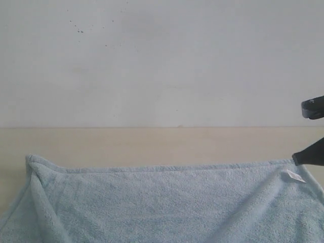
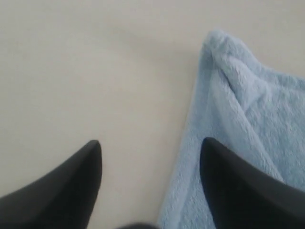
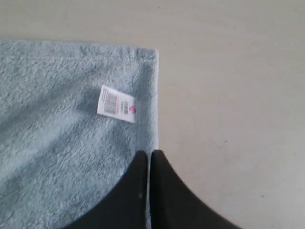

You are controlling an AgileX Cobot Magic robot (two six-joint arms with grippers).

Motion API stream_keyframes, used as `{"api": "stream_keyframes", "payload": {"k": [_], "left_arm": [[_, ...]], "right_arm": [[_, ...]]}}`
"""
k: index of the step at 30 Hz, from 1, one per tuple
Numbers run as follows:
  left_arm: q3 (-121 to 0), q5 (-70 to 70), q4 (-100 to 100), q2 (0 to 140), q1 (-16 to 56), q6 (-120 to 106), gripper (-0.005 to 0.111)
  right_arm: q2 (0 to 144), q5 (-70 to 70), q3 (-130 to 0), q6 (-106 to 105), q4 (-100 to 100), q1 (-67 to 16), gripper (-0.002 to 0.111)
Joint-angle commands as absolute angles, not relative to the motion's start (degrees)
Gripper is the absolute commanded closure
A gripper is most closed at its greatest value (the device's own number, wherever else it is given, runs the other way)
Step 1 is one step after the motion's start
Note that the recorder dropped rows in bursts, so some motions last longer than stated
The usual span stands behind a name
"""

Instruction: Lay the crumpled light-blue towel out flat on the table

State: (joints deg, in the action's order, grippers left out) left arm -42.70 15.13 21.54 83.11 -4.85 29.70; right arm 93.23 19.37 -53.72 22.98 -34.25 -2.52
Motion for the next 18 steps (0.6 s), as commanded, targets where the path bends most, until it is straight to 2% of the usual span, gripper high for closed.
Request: {"api": "stream_keyframes", "payload": {"k": [1, 6, 8, 11, 12, 18], "left_arm": [[-40.1, 18.0, 14.0, 80.7, 0.4, 17.5, 0.050], [-40.1, 27.9, 10.3, 82.6, 4.0, 7.7, 0.053], [-40.1, 31.4, 9.1, 83.4, 4.0, 5.1, 0.065], [-40.1, 34.2, 6.9, 83.3, 4.0, 3.2, 0.096], [-40.1, 35.0, 5.2, 83.0, 4.0, 1.6, 0.102], [-40.1, 40.1, -2.2, 82.6, 4.0, -5.8, 0.102]], "right_arm": [[87.1, 16.5, -47.0, 23.0, -31.9, -2.2, 0.108], [81.9, 16.5, -41.2, 23.0, -30.5, -2.2, 0.108], [80.5, 16.3, -39.4, 23.0, -30.3, -2.2, 0.108], [78.9, 14.7, -37.3, 23.0, -29.3, -2.5, 0.108], [78.4, 14.3, -36.9, 23.0, -28.9, -2.5, 0.108], [77.3, 14.2, -36.5, 22.3, -27.7, -4.4, 0.108]]}}
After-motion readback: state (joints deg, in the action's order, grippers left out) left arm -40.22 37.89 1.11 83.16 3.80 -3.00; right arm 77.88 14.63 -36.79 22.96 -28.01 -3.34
